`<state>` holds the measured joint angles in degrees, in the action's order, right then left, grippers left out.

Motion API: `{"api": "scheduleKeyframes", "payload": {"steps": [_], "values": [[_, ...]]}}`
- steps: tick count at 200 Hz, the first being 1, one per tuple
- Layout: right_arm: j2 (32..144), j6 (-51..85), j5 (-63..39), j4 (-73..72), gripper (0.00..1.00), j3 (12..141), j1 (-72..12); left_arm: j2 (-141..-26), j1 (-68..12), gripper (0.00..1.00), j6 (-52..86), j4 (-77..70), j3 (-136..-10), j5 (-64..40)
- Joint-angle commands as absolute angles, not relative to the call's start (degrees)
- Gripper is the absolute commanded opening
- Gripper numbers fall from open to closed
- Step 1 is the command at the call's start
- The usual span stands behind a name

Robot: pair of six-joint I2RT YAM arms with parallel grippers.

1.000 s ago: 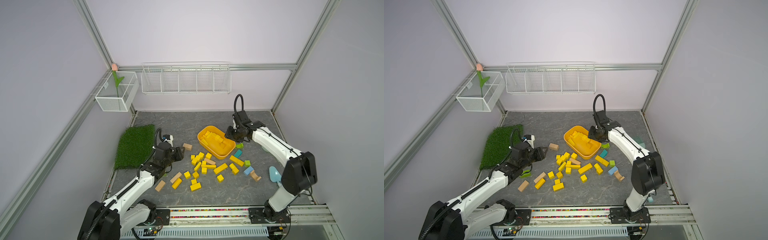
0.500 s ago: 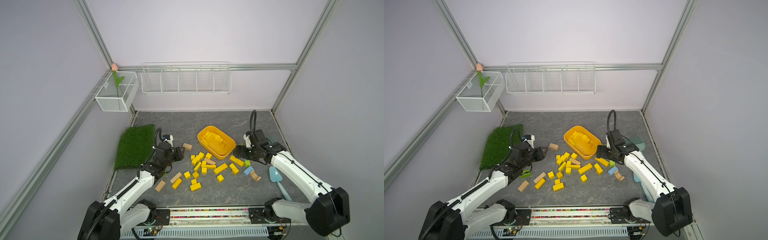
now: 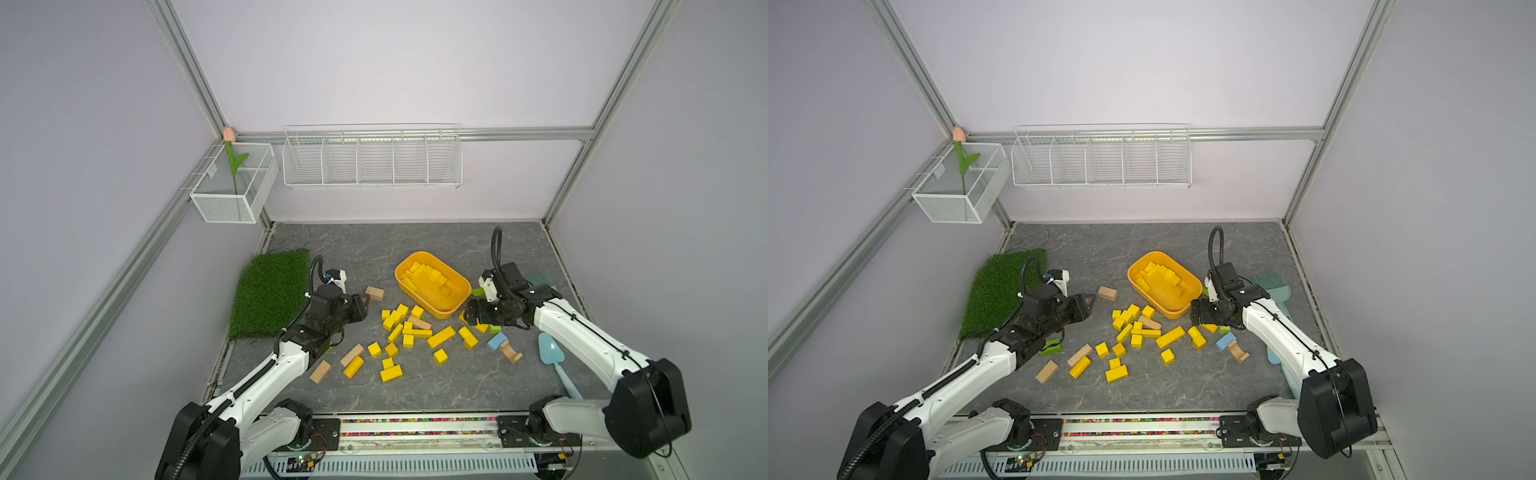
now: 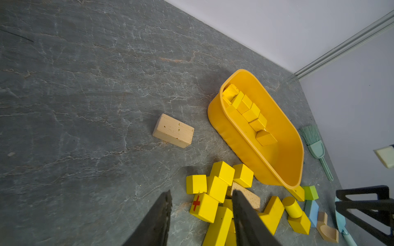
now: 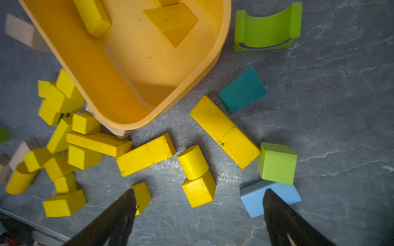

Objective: Pick out the yellow building blocks
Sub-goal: Pick up the building block from the center of the board.

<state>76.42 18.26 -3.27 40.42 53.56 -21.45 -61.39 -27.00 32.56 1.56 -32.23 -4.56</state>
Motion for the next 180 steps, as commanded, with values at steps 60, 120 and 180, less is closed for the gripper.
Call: {"api": "scheduleKeyframes", "payload": {"steps": [60,120,180], "values": [[87.6,16.3,2.2,40.6,0.49,55.8,-21.3,-60.6,-26.5,0.48,33.4,1.1,-31.9,-4.5],[92.5,15.8,5.0,36.3,0.66,56.1,-21.3,-60.9,-26.5,0.48,33.4,1.1,-32.0,-4.7],[95.2,15.0,6.2,33.4,0.66,55.9,-21.1,-60.8,-26.4,0.48,33.5,1.1,-32.0,-4.7]]}}
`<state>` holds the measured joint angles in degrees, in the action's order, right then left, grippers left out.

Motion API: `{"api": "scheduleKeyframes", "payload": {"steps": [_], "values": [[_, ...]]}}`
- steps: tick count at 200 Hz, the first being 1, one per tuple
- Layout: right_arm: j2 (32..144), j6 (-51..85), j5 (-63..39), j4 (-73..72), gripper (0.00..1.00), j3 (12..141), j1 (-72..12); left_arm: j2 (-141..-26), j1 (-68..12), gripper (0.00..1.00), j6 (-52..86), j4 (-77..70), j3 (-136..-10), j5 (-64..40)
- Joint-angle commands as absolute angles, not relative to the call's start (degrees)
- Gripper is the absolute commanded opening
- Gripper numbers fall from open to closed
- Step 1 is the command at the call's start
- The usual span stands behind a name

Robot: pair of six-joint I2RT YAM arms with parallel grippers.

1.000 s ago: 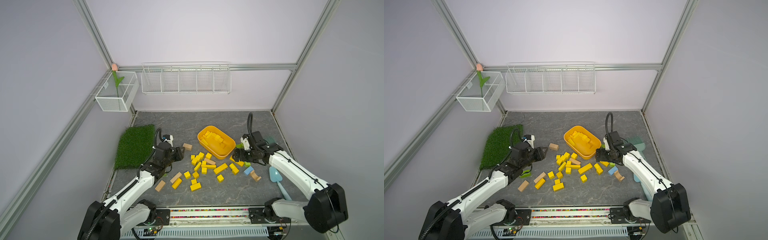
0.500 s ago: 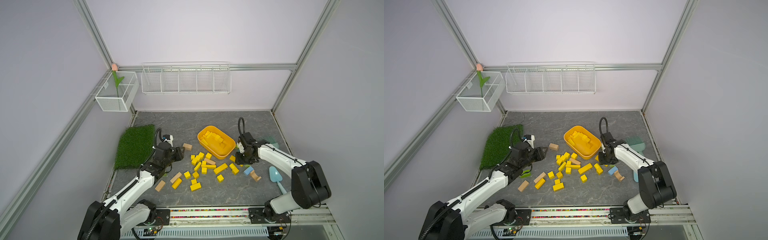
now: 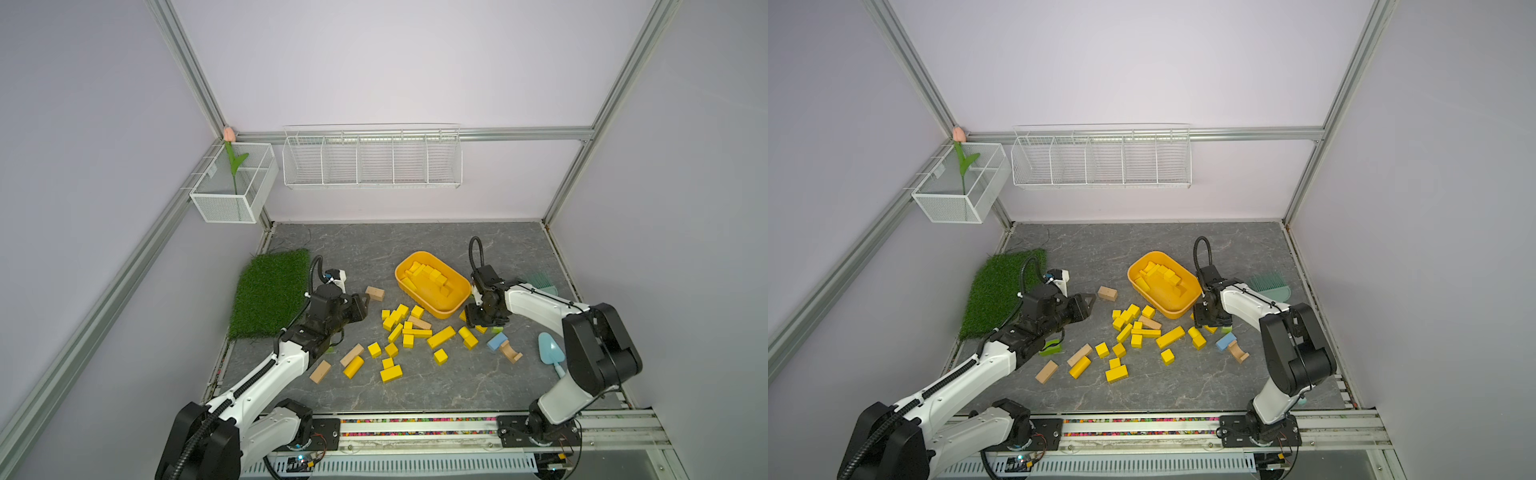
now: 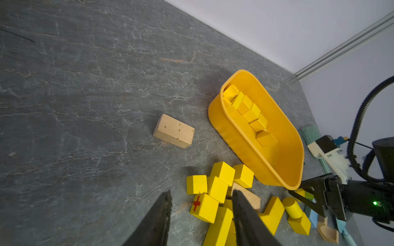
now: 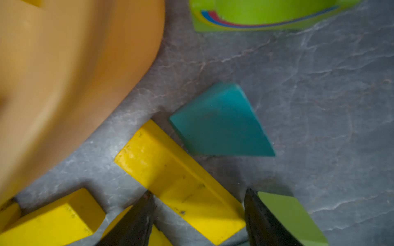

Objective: Pick out the yellow building blocks
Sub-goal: Pick up the building block from the center of the board.

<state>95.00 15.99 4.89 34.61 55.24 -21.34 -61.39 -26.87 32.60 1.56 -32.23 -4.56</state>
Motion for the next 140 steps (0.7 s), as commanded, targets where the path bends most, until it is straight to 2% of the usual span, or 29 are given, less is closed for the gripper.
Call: {"api": "scheduleKeyframes", "payload": {"steps": [1,32,88,109,140], "values": [[95.2,15.0,6.2,33.4,0.66,55.8,-21.0,-60.8,-26.4,0.48,33.5,1.1,-32.0,-4.7],[94.8,15.4,6.4,34.0,0.56,55.8,-21.2,-61.0,-26.4,0.48,33.4,1.0,-32.1,-4.7],[93.4,16.5,4.2,35.7,0.51,53.9,-22.6,-60.8,-26.4,0.48,33.5,1.1,-31.9,-4.7],[93.0,17.4,4.1,36.4,0.42,52.5,-23.0,-60.7,-26.4,0.48,33.4,1.0,-31.9,-4.7],[91.1,18.4,3.4,36.7,0.36,50.7,-23.2,-60.7,-26.4,0.48,33.4,1.0,-31.9,-4.7]]}}
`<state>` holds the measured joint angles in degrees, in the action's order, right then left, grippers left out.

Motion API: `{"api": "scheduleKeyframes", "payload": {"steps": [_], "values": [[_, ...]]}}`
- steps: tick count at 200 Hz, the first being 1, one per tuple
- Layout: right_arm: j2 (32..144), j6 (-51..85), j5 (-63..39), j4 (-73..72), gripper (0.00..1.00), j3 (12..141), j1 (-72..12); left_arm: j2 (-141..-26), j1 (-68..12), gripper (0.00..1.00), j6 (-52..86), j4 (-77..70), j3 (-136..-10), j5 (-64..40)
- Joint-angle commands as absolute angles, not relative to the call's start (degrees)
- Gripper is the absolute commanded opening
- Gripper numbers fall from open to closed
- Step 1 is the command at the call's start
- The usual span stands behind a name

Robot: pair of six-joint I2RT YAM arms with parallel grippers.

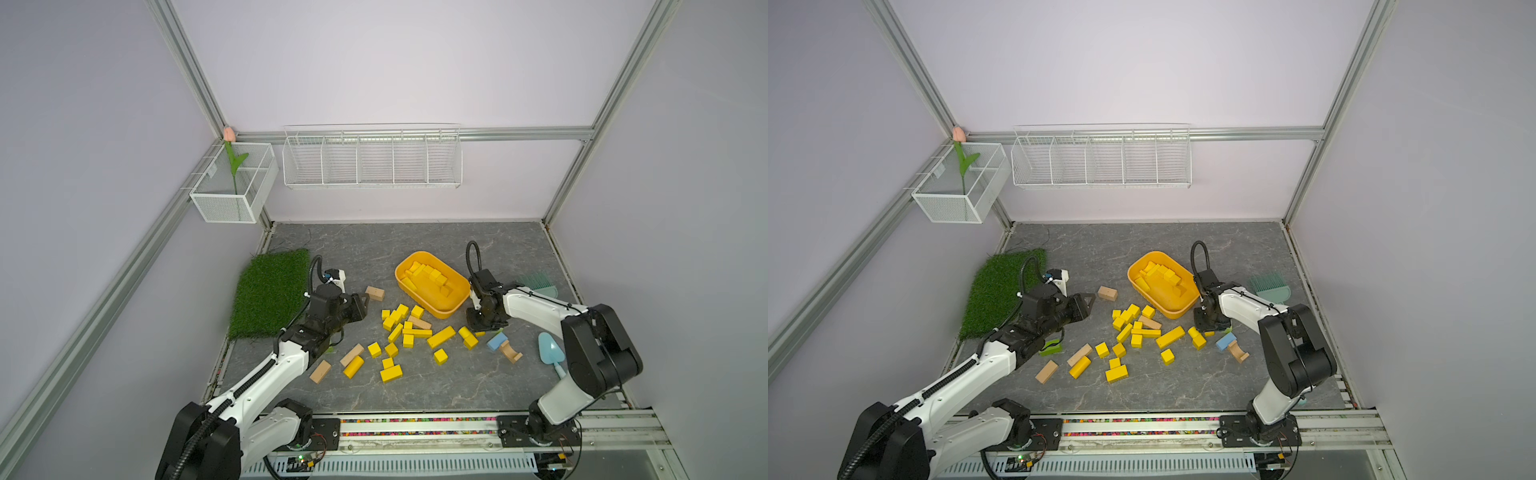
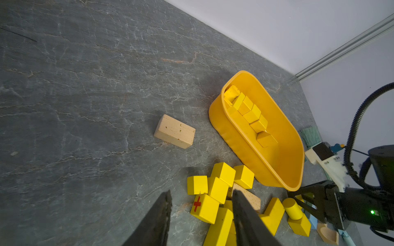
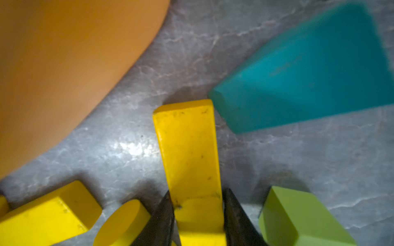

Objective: Pick out the yellow building blocks
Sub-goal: Pick up the building block from the center of the board.

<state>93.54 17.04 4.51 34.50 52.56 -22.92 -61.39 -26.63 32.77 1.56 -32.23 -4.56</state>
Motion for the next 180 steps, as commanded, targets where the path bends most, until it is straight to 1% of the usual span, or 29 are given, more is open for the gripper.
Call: {"api": "scheduleKeyframes", "payload": {"steps": [1,22,45,70,106,149,180], "values": [[91.1,18.4,3.4,36.7,0.36,50.7,-23.2,-60.7,-26.4,0.48,33.4,1.0,-31.9,-4.7],[88.7,19.1,2.2,37.0,0.33,48.8,-23.4,-60.6,-26.3,0.48,33.5,1.0,-31.9,-4.7],[85.5,19.9,0.1,38.2,0.32,48.8,-23.9,-60.6,-26.3,0.48,33.5,1.0,-31.8,-4.8],[81.3,20.4,-0.1,41.6,0.33,50.0,-24.5,-60.6,-26.3,0.48,33.6,1.0,-31.8,-4.7],[76.4,21.2,-0.6,46.0,0.33,56.5,-24.5,-60.7,-26.3,0.48,33.6,0.9,-31.9,-4.8],[76.8,24.8,-5.1,46.3,0.33,61.3,-24.6,-60.7,-26.3,0.48,33.6,0.9,-31.9,-4.8],[78.4,33.3,-6.9,44.0,0.32,62.7,-24.5,-60.8,-26.3,0.48,33.6,0.8,-31.8,-4.8]]}}
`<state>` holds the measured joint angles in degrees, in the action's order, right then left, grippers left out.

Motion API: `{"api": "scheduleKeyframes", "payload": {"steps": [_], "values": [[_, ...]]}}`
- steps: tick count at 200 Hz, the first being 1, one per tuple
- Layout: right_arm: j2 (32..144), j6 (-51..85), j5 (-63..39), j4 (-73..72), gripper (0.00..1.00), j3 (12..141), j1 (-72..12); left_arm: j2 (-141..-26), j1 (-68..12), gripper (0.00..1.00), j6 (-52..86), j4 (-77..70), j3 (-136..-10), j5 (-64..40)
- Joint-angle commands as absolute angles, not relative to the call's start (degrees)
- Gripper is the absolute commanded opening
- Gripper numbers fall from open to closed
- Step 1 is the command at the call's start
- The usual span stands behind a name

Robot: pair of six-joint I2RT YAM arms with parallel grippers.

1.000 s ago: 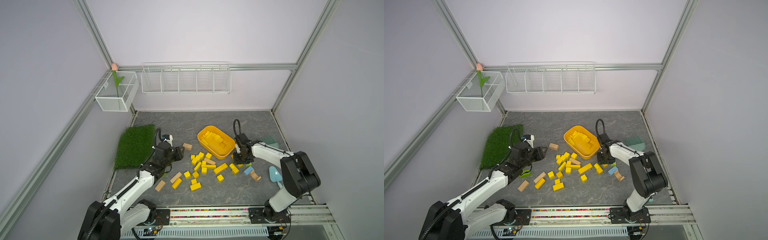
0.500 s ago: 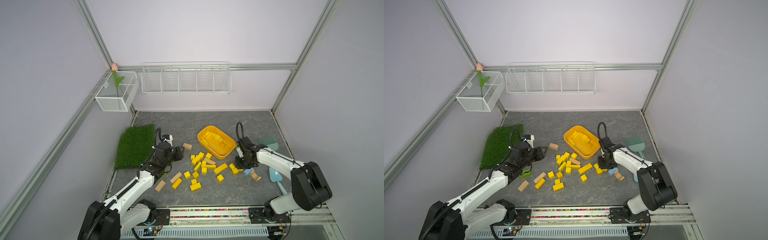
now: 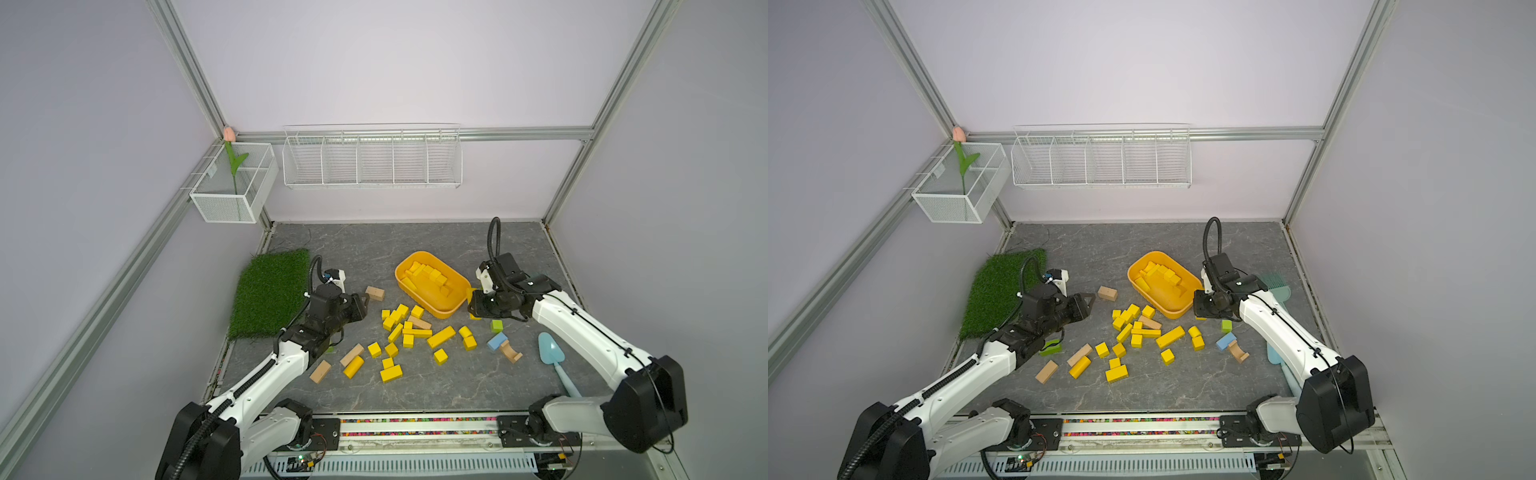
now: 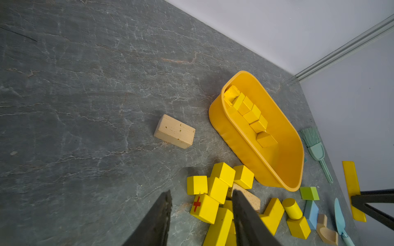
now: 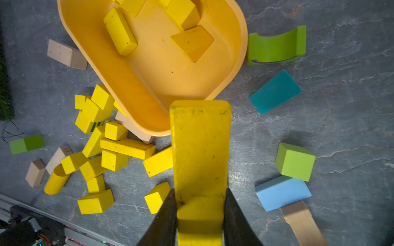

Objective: Pick out the yellow building blocks
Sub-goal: Pick up the building block from the center of the board.

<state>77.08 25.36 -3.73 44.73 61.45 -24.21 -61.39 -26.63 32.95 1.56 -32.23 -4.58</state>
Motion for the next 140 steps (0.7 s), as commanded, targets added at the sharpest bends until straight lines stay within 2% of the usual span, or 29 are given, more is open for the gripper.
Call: {"api": "scheduleKeyframes", "payload": {"steps": [1,38,49,91,117,140], "values": [[78.4,33.7,-7.0,43.9,0.32,62.7,-24.6,-60.7,-26.3,0.48,33.6,0.8,-31.8,-4.8],[79.5,45.8,-8.4,38.4,0.30,63.2,-24.6,-60.7,-26.2,0.48,33.6,0.8,-31.8,-4.9],[81.3,49.2,-8.5,38.5,0.26,64.7,-24.6,-60.7,-26.2,0.48,33.6,0.7,-31.8,-5.0],[88.7,59.3,-9.8,39.3,0.23,69.7,-25.2,-60.4,-26.2,0.48,33.6,0.5,-31.6,-5.1],[91.9,62.0,-6.9,38.8,0.23,73.3,-26.7,-59.7,-26.0,0.49,33.6,0.4,-31.1,-5.0],[95.5,63.7,-3.2,44.1,0.23,77.9,-27.0,-59.3,-25.9,0.49,33.7,0.4,-30.9,-5.1]]}}
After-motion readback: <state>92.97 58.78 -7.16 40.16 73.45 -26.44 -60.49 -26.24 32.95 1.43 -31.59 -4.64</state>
